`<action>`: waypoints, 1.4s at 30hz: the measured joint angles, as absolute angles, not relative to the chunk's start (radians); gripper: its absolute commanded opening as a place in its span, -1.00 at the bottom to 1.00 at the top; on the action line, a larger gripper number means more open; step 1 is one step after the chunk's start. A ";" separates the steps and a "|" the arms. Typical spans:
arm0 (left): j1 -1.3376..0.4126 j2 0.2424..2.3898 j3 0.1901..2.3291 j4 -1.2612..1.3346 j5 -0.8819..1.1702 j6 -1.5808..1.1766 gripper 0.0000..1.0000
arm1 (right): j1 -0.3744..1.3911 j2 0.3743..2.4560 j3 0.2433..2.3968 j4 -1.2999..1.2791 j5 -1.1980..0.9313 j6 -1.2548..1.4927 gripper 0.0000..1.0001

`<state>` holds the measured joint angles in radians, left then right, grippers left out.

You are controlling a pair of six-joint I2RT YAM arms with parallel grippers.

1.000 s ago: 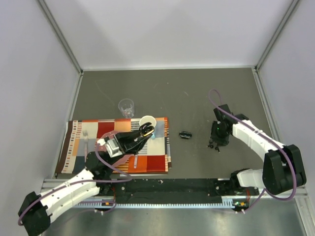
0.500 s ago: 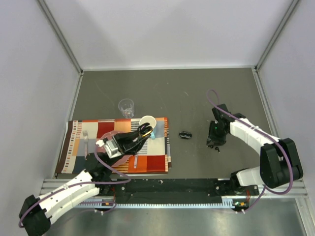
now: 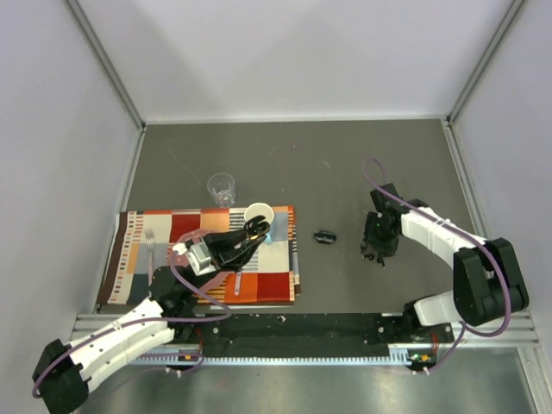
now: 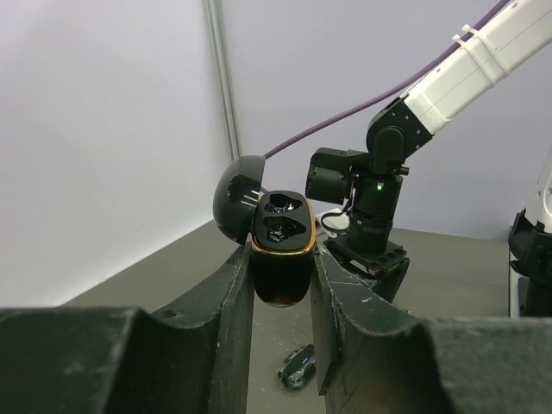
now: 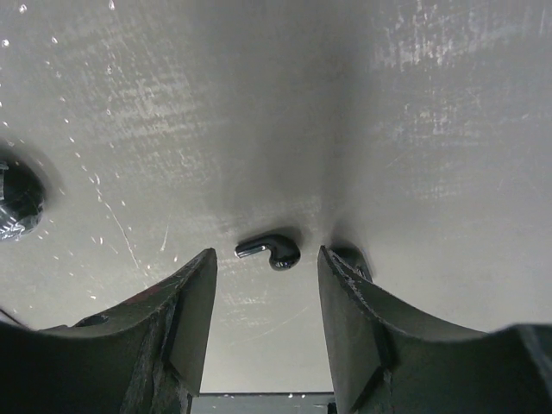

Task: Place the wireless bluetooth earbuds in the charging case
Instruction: Adjust the earbud at the center of the board.

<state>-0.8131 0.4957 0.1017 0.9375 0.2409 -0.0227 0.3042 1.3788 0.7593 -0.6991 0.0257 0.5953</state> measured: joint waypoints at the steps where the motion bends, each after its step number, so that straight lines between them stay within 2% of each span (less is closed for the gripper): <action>1: -0.813 0.496 0.102 0.937 0.241 -0.023 -1.00 | 0.304 1.383 0.759 -0.695 0.026 0.596 0.01; 23: -0.813 0.505 0.102 0.922 0.241 -0.023 -1.00 | 0.312 1.433 0.754 -0.632 -0.018 0.576 -0.04; 42: -0.813 0.482 0.102 0.892 0.232 -0.022 -1.00 | 0.437 1.522 0.841 -0.612 0.016 0.542 -0.02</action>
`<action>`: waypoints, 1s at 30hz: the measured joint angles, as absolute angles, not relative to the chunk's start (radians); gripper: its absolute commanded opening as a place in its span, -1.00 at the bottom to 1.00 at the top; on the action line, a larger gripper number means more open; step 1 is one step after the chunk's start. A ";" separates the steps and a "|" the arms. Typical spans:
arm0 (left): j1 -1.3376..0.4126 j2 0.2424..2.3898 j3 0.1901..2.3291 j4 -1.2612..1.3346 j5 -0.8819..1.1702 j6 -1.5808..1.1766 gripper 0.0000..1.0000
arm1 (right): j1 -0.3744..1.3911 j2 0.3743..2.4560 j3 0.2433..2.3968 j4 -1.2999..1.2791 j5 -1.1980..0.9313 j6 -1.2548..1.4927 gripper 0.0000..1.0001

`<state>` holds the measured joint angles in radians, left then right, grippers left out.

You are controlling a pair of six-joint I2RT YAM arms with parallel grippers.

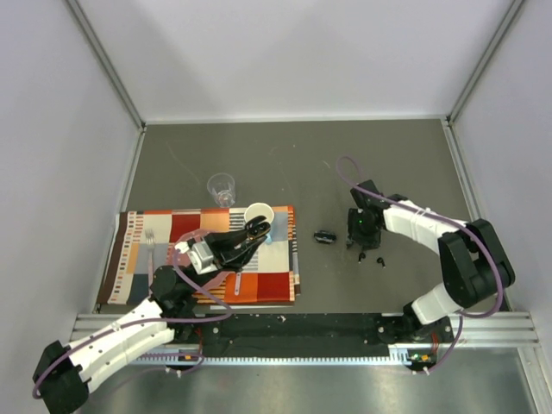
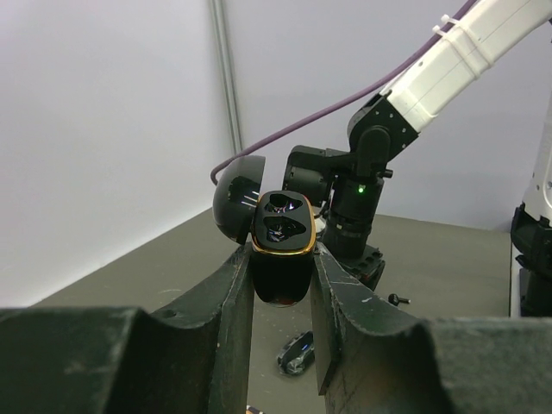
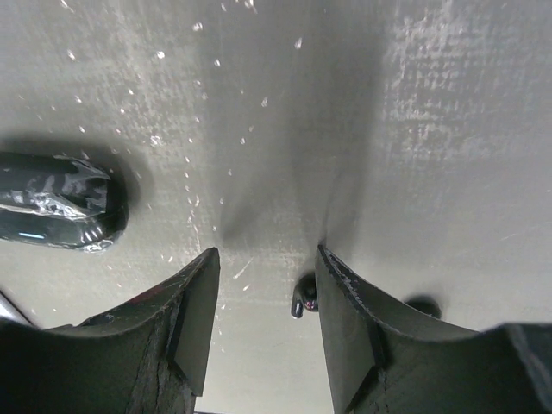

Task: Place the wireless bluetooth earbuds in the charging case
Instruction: Adjust the earbud at the center of the board, then pick up the earbud from the center of the board.

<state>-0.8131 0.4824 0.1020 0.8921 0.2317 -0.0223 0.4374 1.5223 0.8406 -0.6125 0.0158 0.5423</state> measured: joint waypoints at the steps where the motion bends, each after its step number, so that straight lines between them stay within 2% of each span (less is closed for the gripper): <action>1: -0.813 0.479 0.102 0.888 0.229 -0.022 -1.00 | 0.439 1.515 0.838 -0.605 0.022 0.543 -0.01; 6: -0.813 0.466 0.102 0.871 0.219 -0.022 -1.00 | 0.438 1.377 0.811 -0.572 0.090 0.542 0.06; 12: -0.813 0.458 0.102 0.862 0.218 -0.022 -1.00 | 0.294 1.196 0.749 -0.567 0.086 0.546 -0.06; 16: -0.813 0.459 0.102 0.861 0.219 -0.022 -1.00 | 0.217 1.246 0.722 -0.618 0.072 0.542 -0.11; 21: -0.813 0.483 0.102 0.867 0.220 -0.022 -1.00 | 0.215 1.314 0.703 -0.650 0.036 0.542 -0.12; 30: -0.813 0.490 0.102 0.868 0.223 -0.022 -1.00 | 0.215 1.316 0.694 -0.662 0.026 0.545 -0.20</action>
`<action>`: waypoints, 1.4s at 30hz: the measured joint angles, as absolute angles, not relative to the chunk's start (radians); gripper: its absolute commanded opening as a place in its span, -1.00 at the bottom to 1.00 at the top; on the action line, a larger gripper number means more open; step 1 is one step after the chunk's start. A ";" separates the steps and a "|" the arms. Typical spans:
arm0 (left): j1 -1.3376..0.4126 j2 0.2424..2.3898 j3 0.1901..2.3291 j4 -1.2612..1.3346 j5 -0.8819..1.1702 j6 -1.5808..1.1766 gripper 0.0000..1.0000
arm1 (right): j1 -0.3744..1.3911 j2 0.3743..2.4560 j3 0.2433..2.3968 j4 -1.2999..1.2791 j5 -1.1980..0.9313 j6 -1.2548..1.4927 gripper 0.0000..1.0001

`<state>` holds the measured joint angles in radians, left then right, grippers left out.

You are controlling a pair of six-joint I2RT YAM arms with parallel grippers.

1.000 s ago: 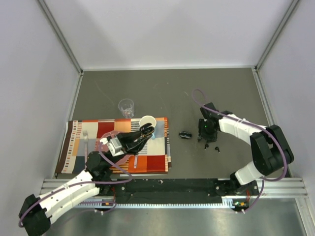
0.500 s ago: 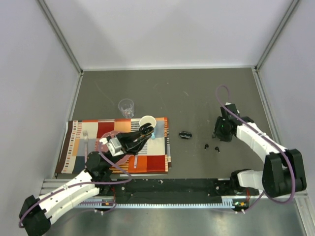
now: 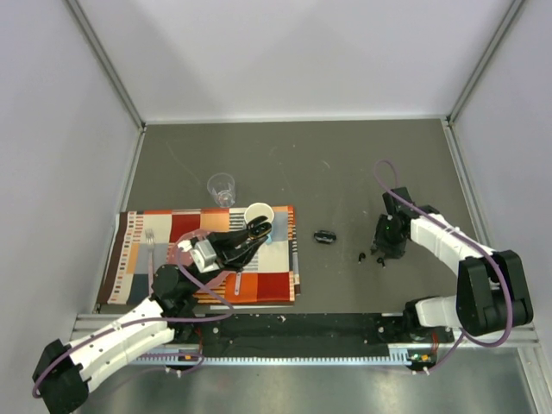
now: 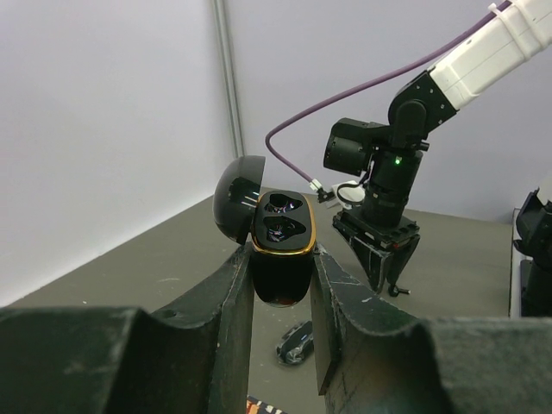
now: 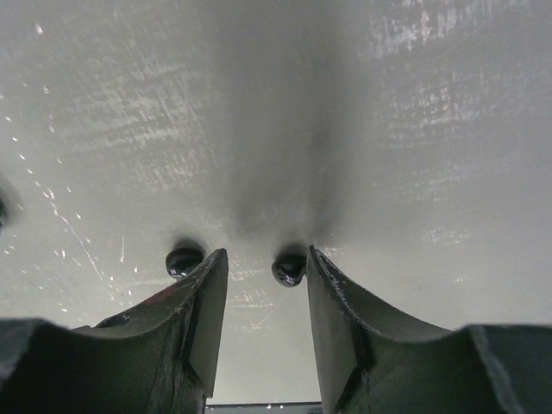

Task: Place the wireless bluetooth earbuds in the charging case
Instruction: Pick up the earbud from the center of the board.

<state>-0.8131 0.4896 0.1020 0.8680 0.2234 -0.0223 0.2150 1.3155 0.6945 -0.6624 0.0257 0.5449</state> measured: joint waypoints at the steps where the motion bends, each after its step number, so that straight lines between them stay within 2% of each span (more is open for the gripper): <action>1: -0.813 0.492 0.102 0.869 0.224 -0.023 -1.00 | 0.215 1.316 0.693 -0.667 0.026 0.547 -0.21; 17: -0.813 0.516 0.103 0.913 0.261 -0.023 -1.00 | 0.215 1.309 0.659 -0.688 0.060 0.606 -0.31; 33: -0.813 0.492 0.103 0.899 0.255 -0.020 -1.00 | 0.215 1.312 0.655 -0.683 0.085 0.653 -0.77; 42: -0.813 0.454 0.105 0.849 0.236 0.014 -1.00 | 0.215 1.318 0.654 -0.609 0.093 0.741 -0.83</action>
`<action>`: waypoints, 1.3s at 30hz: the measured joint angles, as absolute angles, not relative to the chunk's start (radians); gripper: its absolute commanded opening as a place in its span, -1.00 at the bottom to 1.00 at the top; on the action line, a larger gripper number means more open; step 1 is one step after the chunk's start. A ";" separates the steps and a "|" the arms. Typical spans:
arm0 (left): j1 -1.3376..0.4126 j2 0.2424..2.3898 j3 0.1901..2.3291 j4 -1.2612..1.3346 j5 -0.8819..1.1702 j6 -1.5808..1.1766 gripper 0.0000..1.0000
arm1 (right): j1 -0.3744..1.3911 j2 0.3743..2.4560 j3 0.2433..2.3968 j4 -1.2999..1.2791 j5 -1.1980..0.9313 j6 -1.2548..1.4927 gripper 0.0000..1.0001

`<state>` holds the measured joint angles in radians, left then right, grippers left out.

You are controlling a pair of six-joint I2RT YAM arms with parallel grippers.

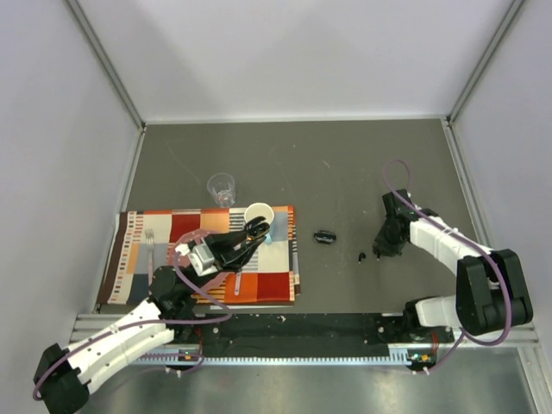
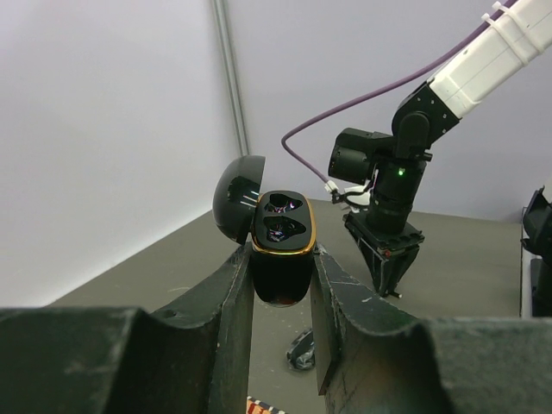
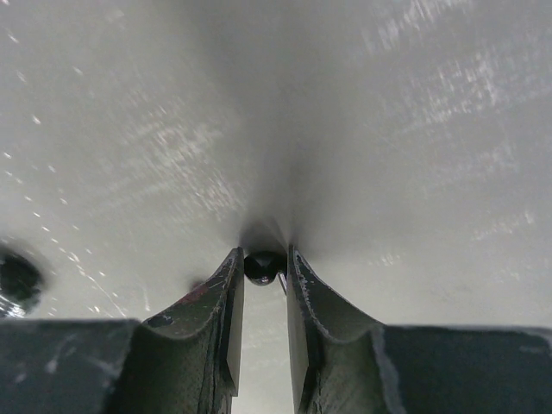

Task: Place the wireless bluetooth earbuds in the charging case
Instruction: Pick up the earbud from the center of the board.

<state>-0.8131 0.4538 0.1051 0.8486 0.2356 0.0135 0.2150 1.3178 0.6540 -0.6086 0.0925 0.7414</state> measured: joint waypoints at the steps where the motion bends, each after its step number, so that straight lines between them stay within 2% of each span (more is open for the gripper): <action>1: -0.813 0.449 0.105 0.843 0.233 0.017 -1.00 | 0.215 1.320 0.654 -0.591 0.094 0.754 -0.82; 12: -0.813 0.426 0.117 0.799 0.215 0.033 -1.00 | 0.215 1.352 0.658 -0.454 0.105 0.751 -0.25; 17: -0.813 0.451 0.117 0.801 0.216 0.032 -1.00 | 0.216 1.376 0.676 -0.421 0.104 0.680 -0.12; 31: -0.813 0.431 0.117 0.788 0.214 0.034 -1.00 | 0.261 1.430 0.725 -0.421 0.138 0.539 -0.18; 39: -0.813 0.399 0.118 0.751 0.200 0.048 -1.00 | 0.279 1.458 0.754 -0.457 0.164 0.500 -0.30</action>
